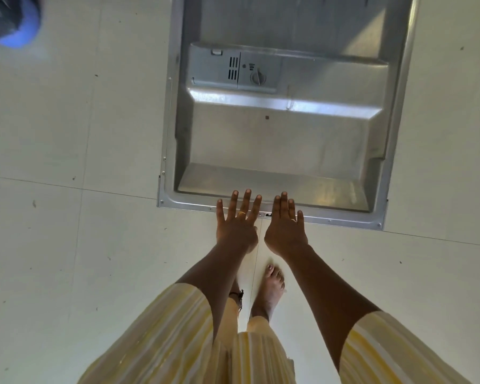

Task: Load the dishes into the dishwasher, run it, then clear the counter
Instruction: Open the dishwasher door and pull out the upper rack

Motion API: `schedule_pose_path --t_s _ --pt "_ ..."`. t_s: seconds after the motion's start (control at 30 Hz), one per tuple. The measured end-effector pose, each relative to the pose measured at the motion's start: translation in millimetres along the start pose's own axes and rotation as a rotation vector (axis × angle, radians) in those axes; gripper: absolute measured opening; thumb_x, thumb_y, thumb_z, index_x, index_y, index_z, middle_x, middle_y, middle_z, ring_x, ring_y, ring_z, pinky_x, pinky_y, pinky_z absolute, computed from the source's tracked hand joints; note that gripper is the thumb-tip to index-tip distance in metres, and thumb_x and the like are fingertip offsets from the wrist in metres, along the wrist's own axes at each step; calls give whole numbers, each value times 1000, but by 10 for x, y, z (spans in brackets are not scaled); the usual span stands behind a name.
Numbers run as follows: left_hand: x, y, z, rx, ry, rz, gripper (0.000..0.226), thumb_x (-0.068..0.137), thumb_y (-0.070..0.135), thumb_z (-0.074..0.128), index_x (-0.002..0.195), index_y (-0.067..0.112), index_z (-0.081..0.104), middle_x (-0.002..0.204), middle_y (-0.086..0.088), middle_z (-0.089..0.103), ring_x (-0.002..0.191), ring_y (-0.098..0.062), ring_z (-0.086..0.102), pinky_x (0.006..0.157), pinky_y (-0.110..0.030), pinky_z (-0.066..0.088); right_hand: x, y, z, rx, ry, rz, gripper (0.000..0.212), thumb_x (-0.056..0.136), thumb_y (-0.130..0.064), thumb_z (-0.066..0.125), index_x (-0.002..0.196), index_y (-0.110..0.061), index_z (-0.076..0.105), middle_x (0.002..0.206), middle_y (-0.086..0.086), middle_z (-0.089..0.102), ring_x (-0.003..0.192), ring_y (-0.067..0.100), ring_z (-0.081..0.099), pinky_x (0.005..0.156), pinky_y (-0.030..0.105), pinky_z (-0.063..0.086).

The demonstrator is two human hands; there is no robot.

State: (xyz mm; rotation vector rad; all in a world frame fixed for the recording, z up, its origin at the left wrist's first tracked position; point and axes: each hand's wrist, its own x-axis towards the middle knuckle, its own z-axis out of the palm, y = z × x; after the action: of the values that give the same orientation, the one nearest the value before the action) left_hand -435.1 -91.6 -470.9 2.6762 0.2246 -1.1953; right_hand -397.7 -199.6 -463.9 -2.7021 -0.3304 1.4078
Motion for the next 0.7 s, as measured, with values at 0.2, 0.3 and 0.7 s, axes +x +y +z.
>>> schedule_pose_path --t_s 0.2,0.3,0.7 --pt "-467 98 -1204 -77 54 -47 64 100 31 26 147 20 -15 150 -2 33 138 -24 30 113 -49 -12 -565 -202 -1003 -48 47 -33 63 99 -24 26 147 -7 -12 155 9 -19 143 24 -15 116 39 -5" --pt "-587 109 -1969 6 185 -13 58 100 29 25 149 14 -2 123 -5 60 118 -24 51 115 -51 -3 -733 -310 -1719 -16 142 -21 61 98 -23 23 147 -8 -11 155 8 -19 143 23 -16 115 39 -7" --pt "259 327 -4789 25 620 161 60 99 26 32 149 7 3 157 -11 4 144 -29 6 117 -39 3 -142 -436 -4614 -85 594 -87 68 97 -32 32 148 -5 -2 157 12 -8 145 25 -5 116 42 1"
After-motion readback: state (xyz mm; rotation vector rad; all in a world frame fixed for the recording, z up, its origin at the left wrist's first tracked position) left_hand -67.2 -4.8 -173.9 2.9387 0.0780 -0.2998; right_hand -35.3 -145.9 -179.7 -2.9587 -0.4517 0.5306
